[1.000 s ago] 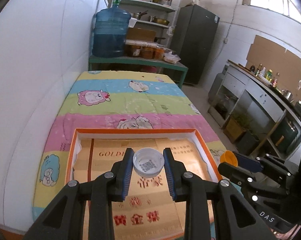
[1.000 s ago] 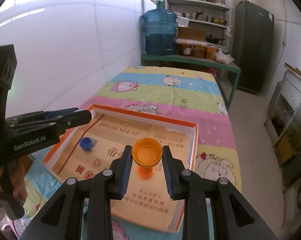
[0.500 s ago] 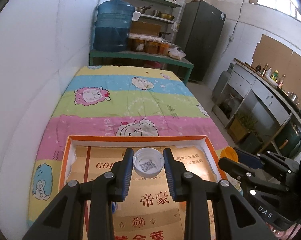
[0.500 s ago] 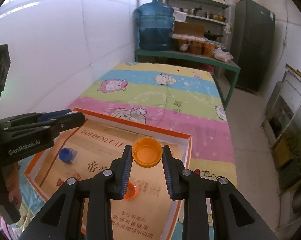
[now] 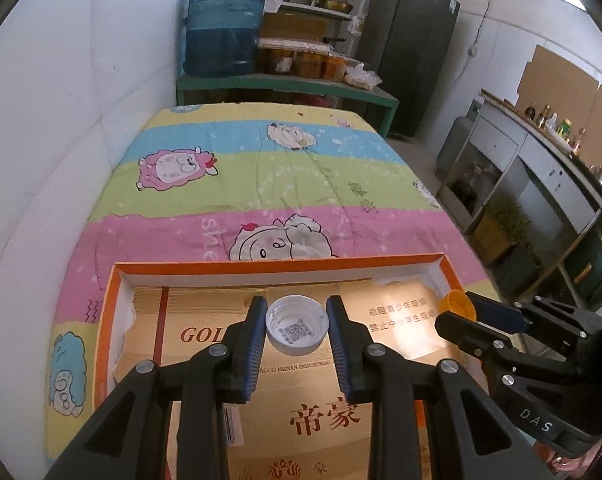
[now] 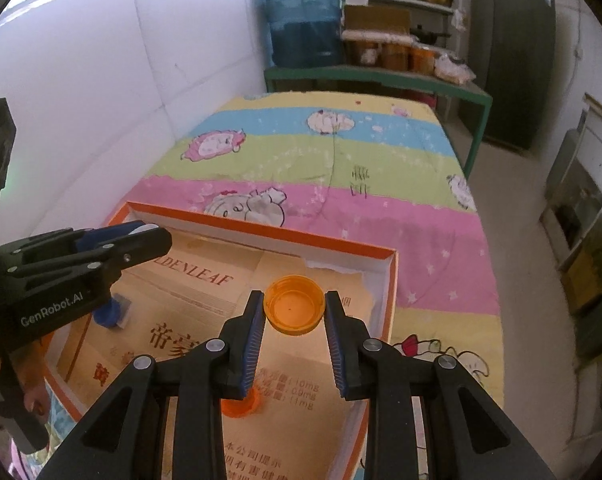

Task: Organize rigid objects
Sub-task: 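Carry the white and orange caps over the cardboard tray, then lower the caps into the tray and open both tools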

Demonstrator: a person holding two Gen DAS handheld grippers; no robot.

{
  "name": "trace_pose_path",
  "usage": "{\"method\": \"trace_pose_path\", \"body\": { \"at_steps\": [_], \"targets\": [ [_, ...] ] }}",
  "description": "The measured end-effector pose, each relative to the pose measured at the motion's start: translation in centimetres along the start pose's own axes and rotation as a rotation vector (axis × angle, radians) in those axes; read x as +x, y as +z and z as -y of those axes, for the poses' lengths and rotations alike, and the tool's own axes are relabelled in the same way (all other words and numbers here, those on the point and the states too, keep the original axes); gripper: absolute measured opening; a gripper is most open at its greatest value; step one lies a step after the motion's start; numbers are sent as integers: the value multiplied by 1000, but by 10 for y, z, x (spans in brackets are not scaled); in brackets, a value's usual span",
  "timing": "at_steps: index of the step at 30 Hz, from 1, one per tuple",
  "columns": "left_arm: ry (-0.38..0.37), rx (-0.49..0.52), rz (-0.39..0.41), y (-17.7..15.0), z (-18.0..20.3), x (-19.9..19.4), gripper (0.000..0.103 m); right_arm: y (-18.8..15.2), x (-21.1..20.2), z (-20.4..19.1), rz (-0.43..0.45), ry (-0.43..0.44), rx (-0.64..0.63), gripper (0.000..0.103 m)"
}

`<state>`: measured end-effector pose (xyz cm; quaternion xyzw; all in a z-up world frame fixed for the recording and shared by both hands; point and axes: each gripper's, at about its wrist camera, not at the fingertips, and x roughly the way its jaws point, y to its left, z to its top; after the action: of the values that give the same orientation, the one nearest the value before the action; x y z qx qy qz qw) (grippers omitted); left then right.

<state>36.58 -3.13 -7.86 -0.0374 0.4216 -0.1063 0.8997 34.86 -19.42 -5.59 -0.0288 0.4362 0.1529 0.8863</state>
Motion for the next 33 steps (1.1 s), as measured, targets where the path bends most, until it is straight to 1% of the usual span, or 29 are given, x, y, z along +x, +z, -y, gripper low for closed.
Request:
{"method": "trace_pose_path", "body": {
  "at_steps": [6, 9, 14, 24, 28, 30, 33],
  "targets": [
    [42, 10, -25, -1, 0, 12, 31, -1, 18, 0, -39, 15, 2, 30],
    [83, 27, -29, -3, 0, 18, 31, -3, 23, -3, -48, 17, -3, 30],
    [104, 21, -46, -5, -5, 27, 31, -5, 33, -6, -62, 21, -5, 30],
    [107, 18, -80, -8, -8, 38, 31, -5, 46, -9, -95, 17, -18, 30],
    [97, 12, -100, -7, -9, 41, 31, -5, 49, -10, -107, 17, -21, 30],
    [81, 2, -121, -7, -12, 45, 31, -5, 51, -10, -119, 14, -21, 30],
    [67, -11, -133, -8, -14, 49, 31, -6, 53, -11, -129, 12, -25, 30]
  ]
}}
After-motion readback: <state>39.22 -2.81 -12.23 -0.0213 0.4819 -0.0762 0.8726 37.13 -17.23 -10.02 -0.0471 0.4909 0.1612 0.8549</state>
